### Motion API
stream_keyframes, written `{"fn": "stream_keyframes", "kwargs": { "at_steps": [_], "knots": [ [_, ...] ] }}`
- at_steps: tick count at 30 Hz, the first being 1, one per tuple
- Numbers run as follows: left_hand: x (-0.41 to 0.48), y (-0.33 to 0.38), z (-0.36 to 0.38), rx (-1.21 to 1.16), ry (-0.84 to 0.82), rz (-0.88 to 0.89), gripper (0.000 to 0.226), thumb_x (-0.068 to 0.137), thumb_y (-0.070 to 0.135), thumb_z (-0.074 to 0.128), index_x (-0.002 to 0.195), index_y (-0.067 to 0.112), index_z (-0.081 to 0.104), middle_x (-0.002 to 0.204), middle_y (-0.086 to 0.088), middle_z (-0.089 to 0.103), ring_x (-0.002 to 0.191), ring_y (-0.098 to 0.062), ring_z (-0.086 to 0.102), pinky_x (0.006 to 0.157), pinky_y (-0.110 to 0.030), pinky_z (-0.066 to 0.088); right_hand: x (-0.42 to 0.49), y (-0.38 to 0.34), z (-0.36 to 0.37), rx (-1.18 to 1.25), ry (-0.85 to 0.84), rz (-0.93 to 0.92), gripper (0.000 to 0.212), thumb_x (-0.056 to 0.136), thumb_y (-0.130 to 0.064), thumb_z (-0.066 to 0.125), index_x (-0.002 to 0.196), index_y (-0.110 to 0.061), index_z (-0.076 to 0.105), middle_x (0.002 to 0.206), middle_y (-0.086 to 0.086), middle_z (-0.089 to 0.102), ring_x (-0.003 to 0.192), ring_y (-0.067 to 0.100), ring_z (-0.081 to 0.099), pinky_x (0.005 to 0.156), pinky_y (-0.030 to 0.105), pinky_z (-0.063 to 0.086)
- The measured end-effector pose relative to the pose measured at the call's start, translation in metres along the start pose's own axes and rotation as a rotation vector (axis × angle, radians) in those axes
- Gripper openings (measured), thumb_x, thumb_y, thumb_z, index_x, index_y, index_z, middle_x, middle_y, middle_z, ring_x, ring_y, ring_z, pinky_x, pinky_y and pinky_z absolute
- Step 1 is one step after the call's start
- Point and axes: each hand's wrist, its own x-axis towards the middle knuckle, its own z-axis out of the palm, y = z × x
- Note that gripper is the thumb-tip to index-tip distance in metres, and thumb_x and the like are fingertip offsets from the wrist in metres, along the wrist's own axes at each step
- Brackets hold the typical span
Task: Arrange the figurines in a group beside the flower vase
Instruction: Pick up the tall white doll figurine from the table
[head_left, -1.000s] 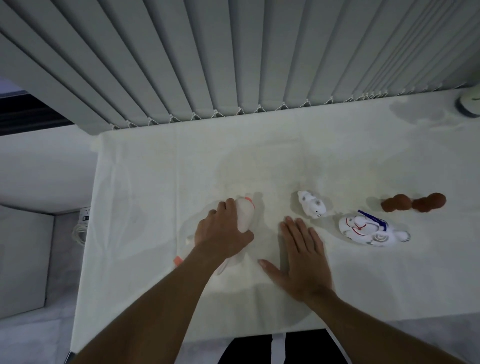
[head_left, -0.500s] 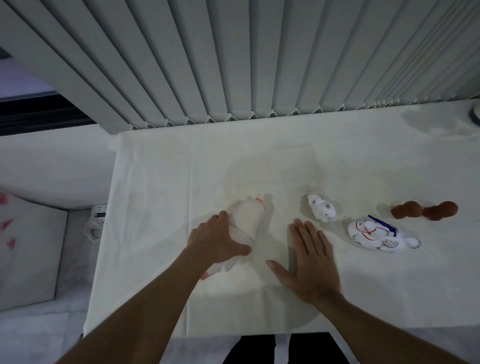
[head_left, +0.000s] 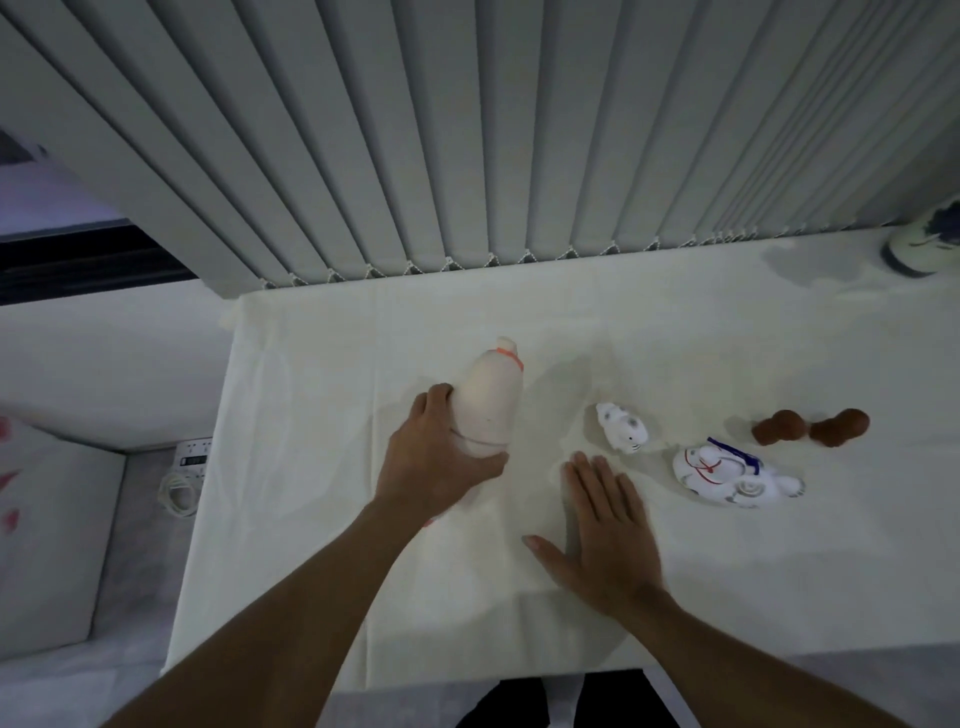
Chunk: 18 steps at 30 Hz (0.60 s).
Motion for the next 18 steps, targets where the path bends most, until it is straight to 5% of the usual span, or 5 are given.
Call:
{"fn": "stream_keyframes", "kwargs": {
  "at_steps": [10,14,18],
  "knots": [
    [0.038,0.093,0.015,-0.064,0.124,0.271,0.091,0.057,0.045,0.092,0.133,0.019,0.049,0.118,0.000,0.058,0.102,-0.023,0.061,0.078,-0.026,0.041,-0.079,0.059,-0.005,0.081,0.176,-0.027,0.074,0.095,-0.061,0.058,0.147,-0.009,0.055,0.162,0.005,0.043,0.150,0.024,0.040,0.121,0.044,0.031],
    [0.055,0.139,0.030,-0.096,0.128,0.338,0.093,0.057,0.043,0.093,0.136,0.020,0.048,0.124,-0.001,0.058,0.110,-0.023,0.058,0.086,-0.031,0.047,-0.103,0.101,-0.015,0.064,0.280,0.161,0.071,0.096,-0.060,0.053,0.136,-0.003,0.063,0.148,0.012,0.057,0.140,0.030,0.051,0.118,0.044,0.035],
    [0.076,0.188,0.048,-0.197,0.125,0.341,0.091,0.056,0.044,0.092,0.132,0.023,0.048,0.126,0.002,0.057,0.112,-0.022,0.058,0.093,-0.044,0.052,-0.102,0.147,-0.041,0.022,0.201,0.455,0.087,0.094,-0.070,0.042,0.147,-0.002,0.050,0.156,0.018,0.048,0.147,0.034,0.041,0.122,0.045,0.025]
  ]
}}
